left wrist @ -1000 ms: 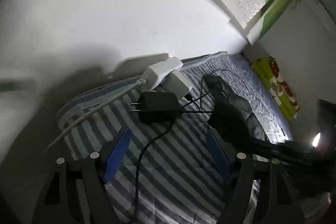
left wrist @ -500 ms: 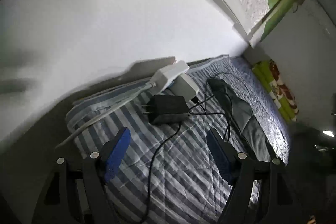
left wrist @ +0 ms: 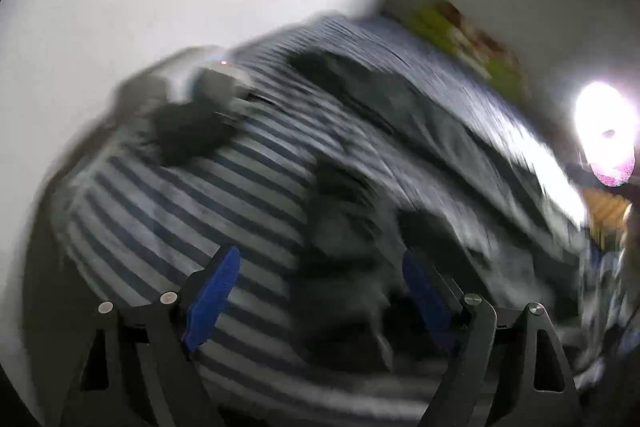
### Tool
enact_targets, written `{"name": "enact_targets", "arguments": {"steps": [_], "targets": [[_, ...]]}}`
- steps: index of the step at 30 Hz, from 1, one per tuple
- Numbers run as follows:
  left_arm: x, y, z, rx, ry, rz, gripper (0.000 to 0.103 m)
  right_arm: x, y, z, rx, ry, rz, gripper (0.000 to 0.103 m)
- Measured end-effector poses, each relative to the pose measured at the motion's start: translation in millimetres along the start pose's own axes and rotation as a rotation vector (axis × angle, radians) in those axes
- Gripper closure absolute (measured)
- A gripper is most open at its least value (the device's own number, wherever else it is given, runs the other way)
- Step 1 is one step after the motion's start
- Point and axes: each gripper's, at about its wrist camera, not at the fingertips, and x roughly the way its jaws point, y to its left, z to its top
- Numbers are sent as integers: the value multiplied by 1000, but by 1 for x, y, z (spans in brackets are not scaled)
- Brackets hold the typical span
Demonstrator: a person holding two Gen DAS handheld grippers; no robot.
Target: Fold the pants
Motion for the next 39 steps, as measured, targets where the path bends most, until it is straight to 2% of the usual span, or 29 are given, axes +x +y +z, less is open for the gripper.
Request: {"name": "enact_targets", "arguments": {"steps": [3, 4, 8, 10, 14, 15, 16, 17, 18, 19, 20, 21, 22, 24, 27, 30, 32, 35, 39], "targets": [[12, -26, -10, 90, 29, 11, 16, -48, -31, -75, 56, 10, -79, 77], [17, -29, -12, 95, 44, 14, 16, -66, -41, -106, 81, 17, -106, 77], [37, -34, -11, 92, 92, 46, 16, -112, -61, -195, 176, 52, -154, 76], [46, -38, -11, 112, 129, 62, 16, -122, -66, -224, 204, 57, -177, 73], [64, -40, -16, 212, 200, 181, 20, -126, -76, -271, 256, 65, -201, 73], [65, -37, -15, 201, 217, 180, 33, -125, -78, -275, 256, 65, -205, 73], [64, -32, -11, 173, 229, 175, 52, -124, -79, -281, 254, 67, -207, 73], [62, -27, -8, 150, 229, 174, 60, -120, -79, -284, 243, 68, -209, 73], [56, -21, -2, 120, 225, 169, 74, -119, -78, -288, 226, 72, -214, 73], [49, -15, 5, 81, 214, 155, 82, -117, -78, -292, 205, 79, -224, 73], [42, -9, 12, 49, 199, 147, 86, -113, -75, -298, 172, 89, -244, 73], [35, -5, 18, 29, 182, 159, 96, -112, -74, -302, 154, 93, -251, 73], [30, -2, 23, 16, 168, 176, 100, -110, -74, -305, 142, 97, -248, 73], [16, 6, 36, -26, 140, 187, 100, -106, -70, -314, 116, 106, -224, 73], [-1, 19, 51, -117, 101, 153, 100, -97, -57, -317, 30, 121, -245, 73], [-10, 30, 61, -173, 80, 206, 100, -87, -48, -316, -43, 128, -272, 73], [-10, 47, 58, -235, 90, 226, 100, -81, -47, -315, -63, 129, -276, 72], [-2, 82, 44, -378, 148, 201, 100, -76, -51, -314, -80, 134, -278, 72], [10, 102, 23, -434, 183, 211, 100, -73, -51, -317, -105, 151, -266, 71]]}}
